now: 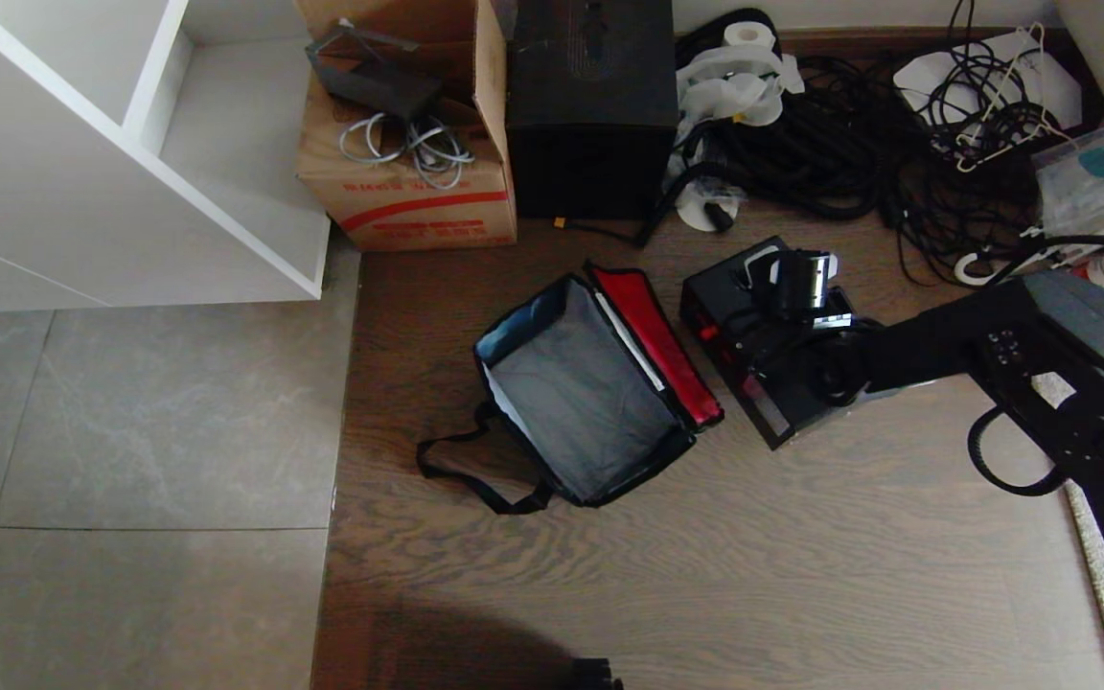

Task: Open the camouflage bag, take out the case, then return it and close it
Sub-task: Release the handle

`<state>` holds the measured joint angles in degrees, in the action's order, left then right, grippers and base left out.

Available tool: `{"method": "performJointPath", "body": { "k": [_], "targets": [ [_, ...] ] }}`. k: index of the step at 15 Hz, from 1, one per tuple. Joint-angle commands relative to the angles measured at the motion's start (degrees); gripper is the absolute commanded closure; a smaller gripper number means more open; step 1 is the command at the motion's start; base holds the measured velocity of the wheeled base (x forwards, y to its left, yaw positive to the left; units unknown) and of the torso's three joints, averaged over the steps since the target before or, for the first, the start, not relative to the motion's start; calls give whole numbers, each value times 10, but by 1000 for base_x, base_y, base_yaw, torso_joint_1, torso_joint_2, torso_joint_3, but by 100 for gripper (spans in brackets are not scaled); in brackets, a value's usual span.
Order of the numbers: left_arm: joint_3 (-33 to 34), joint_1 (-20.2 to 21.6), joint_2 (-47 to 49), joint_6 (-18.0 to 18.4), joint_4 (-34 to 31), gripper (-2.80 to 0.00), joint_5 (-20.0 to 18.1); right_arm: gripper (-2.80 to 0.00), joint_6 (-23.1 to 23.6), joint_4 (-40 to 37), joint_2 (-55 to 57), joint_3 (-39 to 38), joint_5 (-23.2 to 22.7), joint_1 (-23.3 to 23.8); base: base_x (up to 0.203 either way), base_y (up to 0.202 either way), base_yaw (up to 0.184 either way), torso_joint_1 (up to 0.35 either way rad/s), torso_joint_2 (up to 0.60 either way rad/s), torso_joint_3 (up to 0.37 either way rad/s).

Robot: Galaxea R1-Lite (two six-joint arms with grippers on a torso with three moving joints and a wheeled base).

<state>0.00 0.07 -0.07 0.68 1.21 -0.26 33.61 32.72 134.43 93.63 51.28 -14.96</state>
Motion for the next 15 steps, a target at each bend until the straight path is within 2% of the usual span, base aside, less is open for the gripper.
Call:
{"method": "performJointPath", "body": {
  "k": [1, 8, 9, 13, 15],
  "targets": [
    [5, 0, 0, 0, 0, 0, 0, 0, 1, 0, 16, 13, 1, 15, 0, 0, 0, 0, 0, 0],
    [6, 0, 0, 0, 0, 0, 0, 0, 1, 0, 71, 41, -8, 49, 0, 0, 0, 0, 0, 0],
    [6, 0, 0, 0, 0, 0, 0, -280, 1, -4, 72, 29, -25, 49, 0, 0, 0, 0, 0, 0],
    [6, 0, 0, 0, 0, 0, 0, -280, -5, -29, 48, -76, -99, 36, 0, 0, 0, 3, -7, 3],
    [6, 0, 0, 0, 0, 0, 0, -280, -33, -49, 20, -146, -191, 12, 0, 0, 0, 0, 0, 0]
  ]
}}
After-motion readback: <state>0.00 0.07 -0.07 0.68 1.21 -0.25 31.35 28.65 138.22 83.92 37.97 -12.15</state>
